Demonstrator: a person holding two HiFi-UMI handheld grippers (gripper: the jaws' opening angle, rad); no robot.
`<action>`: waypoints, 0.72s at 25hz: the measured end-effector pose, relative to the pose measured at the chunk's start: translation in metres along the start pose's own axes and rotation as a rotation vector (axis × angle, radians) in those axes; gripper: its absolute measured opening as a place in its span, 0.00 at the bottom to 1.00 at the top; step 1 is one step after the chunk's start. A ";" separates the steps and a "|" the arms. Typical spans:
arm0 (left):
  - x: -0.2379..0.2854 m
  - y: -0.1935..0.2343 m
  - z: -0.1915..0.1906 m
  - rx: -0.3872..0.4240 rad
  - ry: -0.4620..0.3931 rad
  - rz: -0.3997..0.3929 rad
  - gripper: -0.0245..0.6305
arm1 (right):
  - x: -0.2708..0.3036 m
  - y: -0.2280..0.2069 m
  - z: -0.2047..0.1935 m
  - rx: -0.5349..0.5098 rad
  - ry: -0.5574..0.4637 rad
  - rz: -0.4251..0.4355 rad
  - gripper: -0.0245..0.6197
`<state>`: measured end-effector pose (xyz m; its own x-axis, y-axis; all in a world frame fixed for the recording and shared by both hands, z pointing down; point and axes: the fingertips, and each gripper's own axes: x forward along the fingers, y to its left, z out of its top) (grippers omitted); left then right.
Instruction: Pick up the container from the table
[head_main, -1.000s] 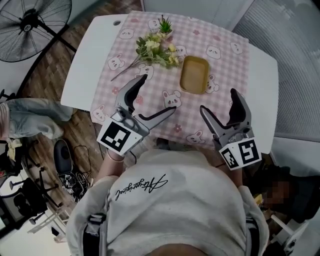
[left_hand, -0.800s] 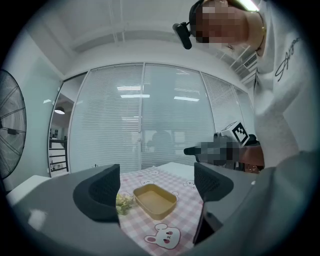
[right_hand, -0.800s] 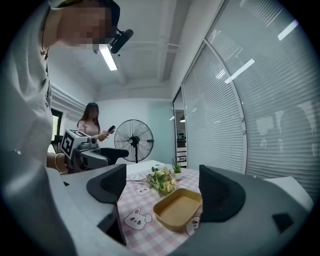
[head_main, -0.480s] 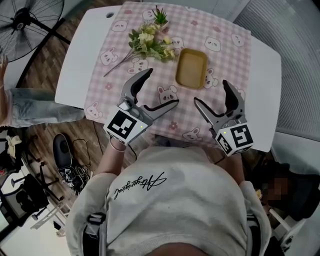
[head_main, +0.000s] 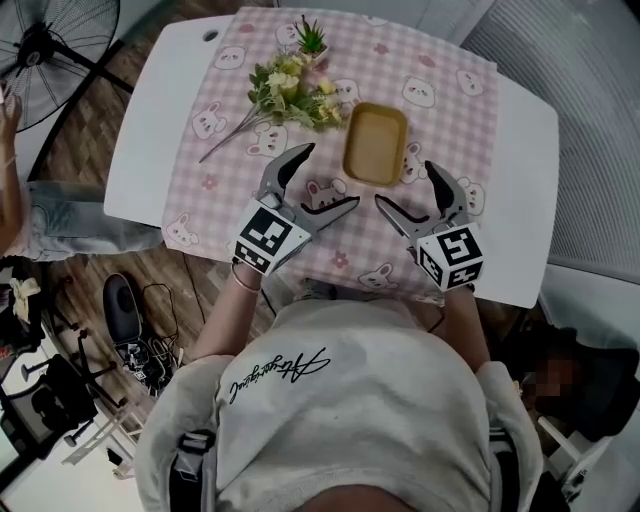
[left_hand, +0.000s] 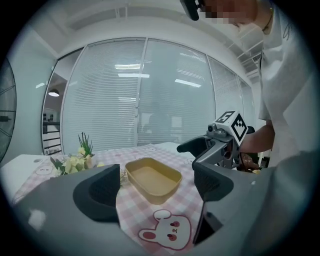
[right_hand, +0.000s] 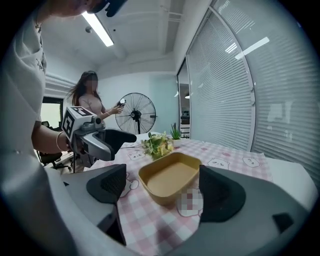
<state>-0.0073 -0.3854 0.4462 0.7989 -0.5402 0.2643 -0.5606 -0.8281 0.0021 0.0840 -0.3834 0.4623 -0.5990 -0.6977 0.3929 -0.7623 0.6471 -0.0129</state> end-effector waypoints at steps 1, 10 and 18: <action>0.004 0.001 -0.004 -0.002 0.012 -0.002 0.72 | 0.004 -0.002 -0.004 -0.002 0.014 0.002 0.72; 0.030 0.010 -0.046 0.004 0.133 -0.025 0.72 | 0.038 -0.012 -0.045 -0.015 0.152 0.035 0.72; 0.045 0.015 -0.063 0.003 0.211 -0.037 0.72 | 0.056 -0.012 -0.067 -0.036 0.245 0.065 0.72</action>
<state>0.0063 -0.4124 0.5191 0.7553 -0.4668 0.4601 -0.5311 -0.8472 0.0122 0.0763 -0.4100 0.5460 -0.5655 -0.5623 0.6033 -0.7124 0.7016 -0.0139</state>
